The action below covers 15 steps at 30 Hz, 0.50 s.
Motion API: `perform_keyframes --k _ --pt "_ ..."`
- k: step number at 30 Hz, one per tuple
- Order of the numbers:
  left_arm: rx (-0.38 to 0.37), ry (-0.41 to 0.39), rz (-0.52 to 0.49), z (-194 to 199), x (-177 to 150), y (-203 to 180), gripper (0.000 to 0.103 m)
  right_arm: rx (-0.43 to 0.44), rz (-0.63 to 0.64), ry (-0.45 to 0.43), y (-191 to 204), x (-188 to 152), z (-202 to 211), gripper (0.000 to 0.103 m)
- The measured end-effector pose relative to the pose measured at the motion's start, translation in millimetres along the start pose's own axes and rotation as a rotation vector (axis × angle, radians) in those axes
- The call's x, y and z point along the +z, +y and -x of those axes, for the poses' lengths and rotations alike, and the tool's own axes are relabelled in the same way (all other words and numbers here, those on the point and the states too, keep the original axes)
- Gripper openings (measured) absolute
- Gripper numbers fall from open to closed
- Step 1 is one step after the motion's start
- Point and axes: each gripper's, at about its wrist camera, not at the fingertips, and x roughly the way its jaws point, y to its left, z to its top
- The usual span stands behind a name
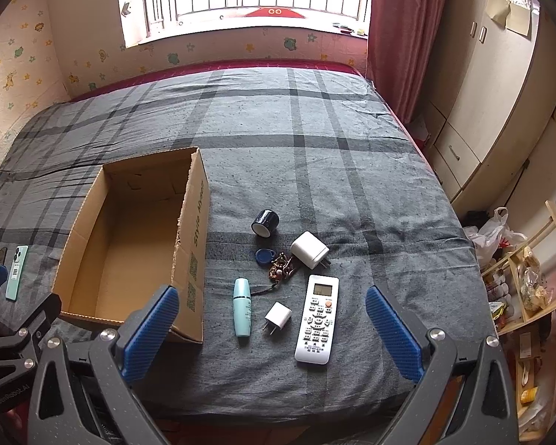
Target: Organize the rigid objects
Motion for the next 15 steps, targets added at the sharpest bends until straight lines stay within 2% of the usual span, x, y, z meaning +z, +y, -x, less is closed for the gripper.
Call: perform_keyframes --k 15 --pt "-0.005 0.002 0.0 3.9 2.6 1.1 0.103 0.006 0.001 -0.001 3.0 2.7 2.5 0.103"
